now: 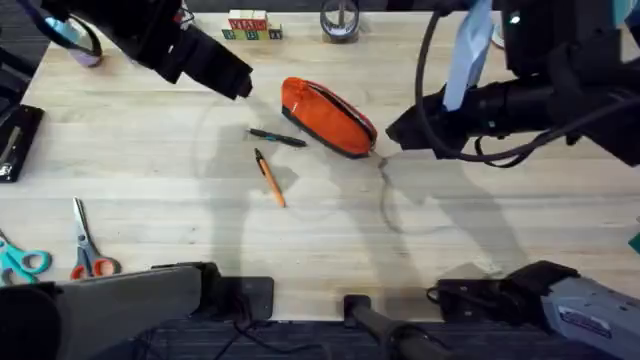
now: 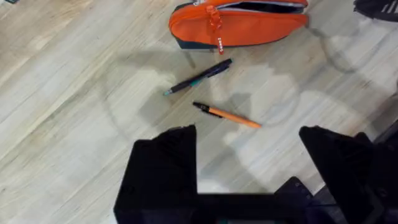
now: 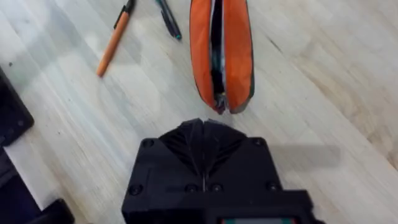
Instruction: Unzip the bag, pick up the pens from the table one at a time and place them inside, then zip the bag closed.
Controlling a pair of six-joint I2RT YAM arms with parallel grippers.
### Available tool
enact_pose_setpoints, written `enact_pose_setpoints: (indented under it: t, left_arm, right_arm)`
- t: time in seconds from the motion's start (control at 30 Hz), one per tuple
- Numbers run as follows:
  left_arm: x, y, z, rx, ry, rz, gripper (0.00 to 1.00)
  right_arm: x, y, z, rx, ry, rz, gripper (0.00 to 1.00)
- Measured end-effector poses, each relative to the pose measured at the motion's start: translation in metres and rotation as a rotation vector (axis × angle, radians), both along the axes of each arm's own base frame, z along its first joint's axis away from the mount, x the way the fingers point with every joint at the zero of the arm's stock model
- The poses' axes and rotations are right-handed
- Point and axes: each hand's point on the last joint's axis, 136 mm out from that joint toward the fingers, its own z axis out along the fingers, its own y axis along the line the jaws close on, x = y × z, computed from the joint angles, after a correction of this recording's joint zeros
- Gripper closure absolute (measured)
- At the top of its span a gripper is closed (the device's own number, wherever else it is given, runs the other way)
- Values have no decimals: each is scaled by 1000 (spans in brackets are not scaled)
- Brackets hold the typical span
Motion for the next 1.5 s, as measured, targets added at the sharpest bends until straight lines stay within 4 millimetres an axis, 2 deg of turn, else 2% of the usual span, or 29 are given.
enact_pose_setpoints:
  t: [0.27,0.6,0.8,0.97,1.37,1.5]
  left_arm:
    - [0,0,0,0,0,0,5]
    - [0,0,0,1,-1,-2,6]
    - [0,0,0,1,-1,-2,5]
    - [0,0,0,1,-1,-2,5]
    - [0,0,0,1,-1,-2,6]
    - [0,0,0,1,-1,-2,6]
  right_arm:
    - [3,1,-27,-38,78,10,972]
    - [7,3,-47,-61,129,16,971]
    - [20,8,-60,-63,133,16,971]
    - [27,11,-65,-58,119,18,972]
    - [38,16,-60,-40,71,19,972]
    - [41,18,-66,-41,77,22,972]
